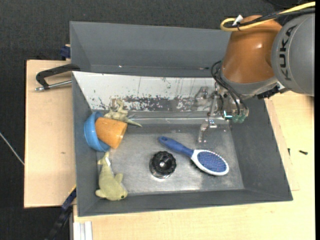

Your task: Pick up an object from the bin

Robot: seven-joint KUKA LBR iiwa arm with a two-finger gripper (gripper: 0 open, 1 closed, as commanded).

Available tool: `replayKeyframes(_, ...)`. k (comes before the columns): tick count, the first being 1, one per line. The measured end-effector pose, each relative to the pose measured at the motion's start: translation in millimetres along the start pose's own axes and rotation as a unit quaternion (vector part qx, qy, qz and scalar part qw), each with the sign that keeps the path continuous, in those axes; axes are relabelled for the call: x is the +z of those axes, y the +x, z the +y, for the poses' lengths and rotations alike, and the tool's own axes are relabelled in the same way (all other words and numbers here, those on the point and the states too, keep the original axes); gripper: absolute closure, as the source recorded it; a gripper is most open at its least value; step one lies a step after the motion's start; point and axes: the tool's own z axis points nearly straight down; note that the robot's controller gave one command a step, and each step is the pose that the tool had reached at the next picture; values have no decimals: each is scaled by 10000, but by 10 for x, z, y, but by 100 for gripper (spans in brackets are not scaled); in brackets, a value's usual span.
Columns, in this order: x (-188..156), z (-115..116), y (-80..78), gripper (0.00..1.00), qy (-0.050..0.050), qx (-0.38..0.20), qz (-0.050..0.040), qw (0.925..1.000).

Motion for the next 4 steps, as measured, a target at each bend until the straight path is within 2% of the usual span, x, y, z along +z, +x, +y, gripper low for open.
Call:
replayKeyframes(1,1093,-140,545,0,-7,797,-60,9968)
replayKeyframes(2,786,79,587,0,-13,1822,-65,9832)
replayKeyframes(3,790,226,467,0,-16,2718,-58,9623)
replayKeyframes(4,1071,401,685,0,-19,3207,-70,9471)
